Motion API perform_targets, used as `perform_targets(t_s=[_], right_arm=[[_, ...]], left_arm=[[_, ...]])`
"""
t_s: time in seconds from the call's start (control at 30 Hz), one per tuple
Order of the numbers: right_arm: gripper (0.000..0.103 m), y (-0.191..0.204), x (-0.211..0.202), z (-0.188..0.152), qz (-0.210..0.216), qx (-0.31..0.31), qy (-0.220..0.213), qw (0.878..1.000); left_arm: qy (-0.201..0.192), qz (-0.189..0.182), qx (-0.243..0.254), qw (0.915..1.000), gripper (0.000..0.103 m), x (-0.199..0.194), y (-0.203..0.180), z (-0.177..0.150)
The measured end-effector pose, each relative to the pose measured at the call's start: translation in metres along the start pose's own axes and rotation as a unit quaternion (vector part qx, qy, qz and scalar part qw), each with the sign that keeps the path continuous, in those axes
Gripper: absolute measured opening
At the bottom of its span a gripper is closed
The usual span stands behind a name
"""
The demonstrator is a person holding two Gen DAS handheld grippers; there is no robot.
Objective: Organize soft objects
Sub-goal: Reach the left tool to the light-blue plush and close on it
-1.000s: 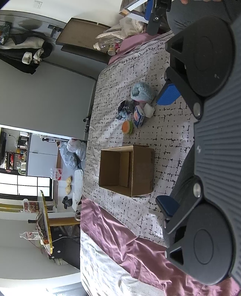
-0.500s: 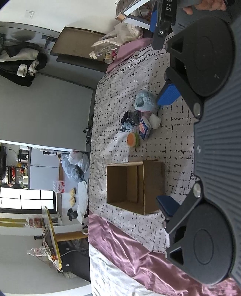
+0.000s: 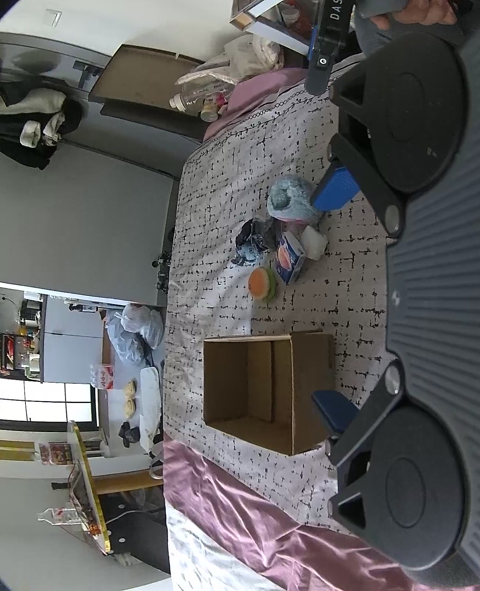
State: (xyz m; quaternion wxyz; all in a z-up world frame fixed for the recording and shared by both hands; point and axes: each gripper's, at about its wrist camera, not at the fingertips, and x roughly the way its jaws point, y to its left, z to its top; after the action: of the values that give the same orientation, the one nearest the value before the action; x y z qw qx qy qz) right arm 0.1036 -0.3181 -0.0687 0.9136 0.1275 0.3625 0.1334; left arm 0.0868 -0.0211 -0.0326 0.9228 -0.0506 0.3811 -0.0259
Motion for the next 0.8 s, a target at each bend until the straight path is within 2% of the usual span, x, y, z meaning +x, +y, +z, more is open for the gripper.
perform_targets(t_s=[0.17,0.5,0.57,0.67,0.8], right_arm=[[0.103,-0.013,0.013,0.006,-0.002,0.028,-0.003,1.000],[0.103,-0.049,0.043,0.027,0.001,0.112,0.000,0.994],[0.102,-0.055,0.048,0.031,0.013,0.130,0.003,0.991],[0.097,-0.061,0.060,0.038,0.012,0.150,0.017,0.988],[0.096,-0.067,0.074,0.044,0.013,0.188,0.033,0.981]], left_arm=[[0.003,0.007,-0.005,1.0000,0.102,0.018,-0.006,0.006],[0.004,-0.016,-0.019,0.9997,0.099,0.058,-0.031,0.018],[0.006,-0.020,-0.019,0.9996,0.095,0.066,-0.038,0.021],[0.009,-0.027,-0.026,0.9992,0.094,0.076,-0.047,0.026],[0.008,-0.034,-0.027,0.9990,0.091,0.091,-0.060,0.033]])
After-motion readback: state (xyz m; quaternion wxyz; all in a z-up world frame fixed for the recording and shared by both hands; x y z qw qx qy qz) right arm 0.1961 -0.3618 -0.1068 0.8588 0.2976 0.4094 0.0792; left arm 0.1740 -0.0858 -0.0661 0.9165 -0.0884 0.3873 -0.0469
